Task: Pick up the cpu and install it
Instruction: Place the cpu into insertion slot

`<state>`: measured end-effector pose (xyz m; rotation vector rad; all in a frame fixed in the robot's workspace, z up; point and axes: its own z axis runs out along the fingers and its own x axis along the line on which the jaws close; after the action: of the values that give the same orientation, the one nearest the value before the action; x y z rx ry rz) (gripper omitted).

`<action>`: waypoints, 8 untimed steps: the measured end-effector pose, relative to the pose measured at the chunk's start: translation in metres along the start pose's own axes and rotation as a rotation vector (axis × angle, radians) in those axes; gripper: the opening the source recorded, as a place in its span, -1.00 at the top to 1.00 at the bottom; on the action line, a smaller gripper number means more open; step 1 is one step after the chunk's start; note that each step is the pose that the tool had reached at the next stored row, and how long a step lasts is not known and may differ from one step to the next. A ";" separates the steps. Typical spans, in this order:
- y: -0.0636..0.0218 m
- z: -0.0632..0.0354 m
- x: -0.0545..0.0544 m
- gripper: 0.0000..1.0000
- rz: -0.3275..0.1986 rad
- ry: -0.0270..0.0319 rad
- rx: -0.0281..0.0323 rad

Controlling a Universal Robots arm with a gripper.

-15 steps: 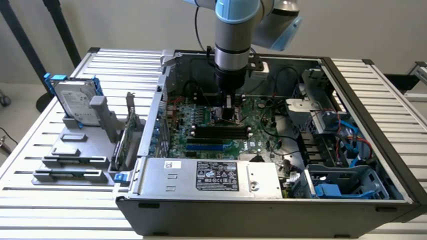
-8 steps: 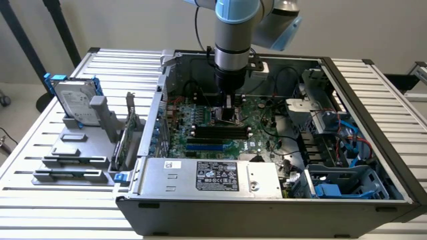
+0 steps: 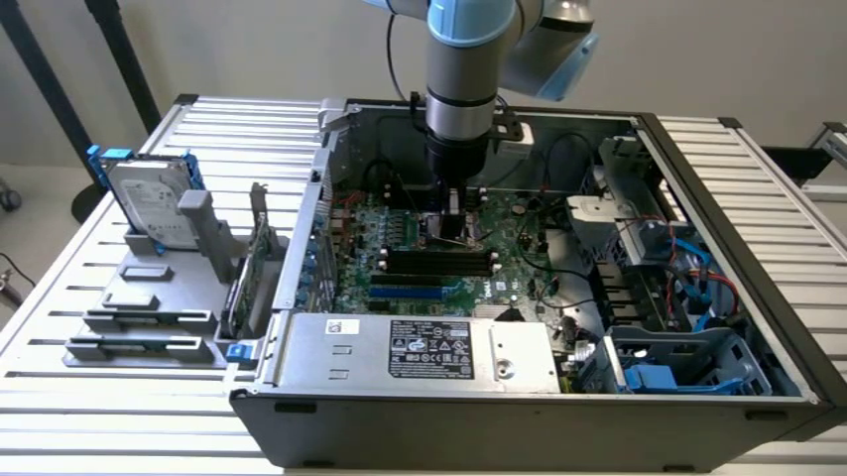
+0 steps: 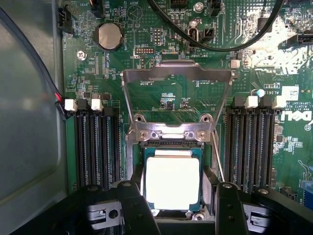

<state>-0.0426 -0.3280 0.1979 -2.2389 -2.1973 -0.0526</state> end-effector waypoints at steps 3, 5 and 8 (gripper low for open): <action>0.0003 0.0004 0.000 -0.09 -0.001 -0.0006 0.0001; 0.0003 0.0008 0.000 -0.09 -0.002 -0.0008 0.0001; 0.0003 0.0014 0.000 -0.09 -0.004 -0.0014 0.0003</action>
<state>-0.0423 -0.3279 0.1966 -2.2354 -2.2020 -0.0509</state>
